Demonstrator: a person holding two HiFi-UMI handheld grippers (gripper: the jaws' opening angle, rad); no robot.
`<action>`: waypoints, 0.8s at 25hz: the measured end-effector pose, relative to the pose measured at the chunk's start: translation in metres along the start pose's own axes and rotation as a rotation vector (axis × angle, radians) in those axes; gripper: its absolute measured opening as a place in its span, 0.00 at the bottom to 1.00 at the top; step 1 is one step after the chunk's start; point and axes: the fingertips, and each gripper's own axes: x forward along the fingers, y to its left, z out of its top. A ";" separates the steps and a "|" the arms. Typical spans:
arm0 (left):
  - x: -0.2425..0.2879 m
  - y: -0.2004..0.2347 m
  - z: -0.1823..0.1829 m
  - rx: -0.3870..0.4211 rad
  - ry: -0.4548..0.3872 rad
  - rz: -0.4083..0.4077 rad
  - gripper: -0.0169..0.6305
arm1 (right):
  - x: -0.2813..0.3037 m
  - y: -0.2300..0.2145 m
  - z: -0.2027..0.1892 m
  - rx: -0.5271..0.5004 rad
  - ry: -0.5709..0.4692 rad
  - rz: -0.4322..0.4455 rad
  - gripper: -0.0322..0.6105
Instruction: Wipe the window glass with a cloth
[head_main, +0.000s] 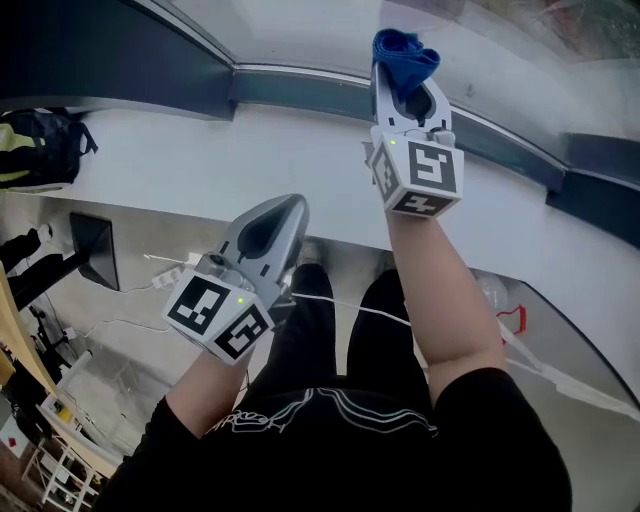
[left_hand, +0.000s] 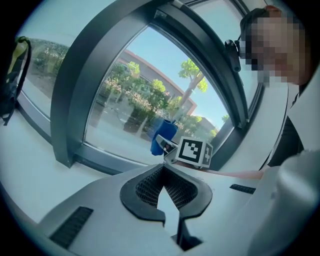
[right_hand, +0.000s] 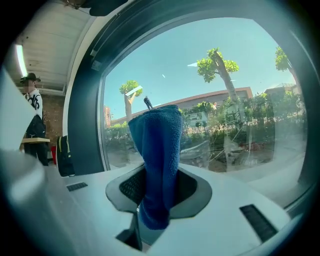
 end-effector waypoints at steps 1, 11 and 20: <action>0.005 -0.006 -0.003 0.002 0.004 -0.004 0.03 | -0.005 -0.010 -0.001 0.001 -0.001 -0.008 0.20; 0.056 -0.084 -0.023 0.032 0.041 -0.058 0.03 | -0.065 -0.116 0.000 0.022 -0.007 -0.102 0.20; 0.105 -0.150 -0.049 0.060 0.081 -0.112 0.03 | -0.117 -0.213 -0.001 0.014 -0.020 -0.181 0.20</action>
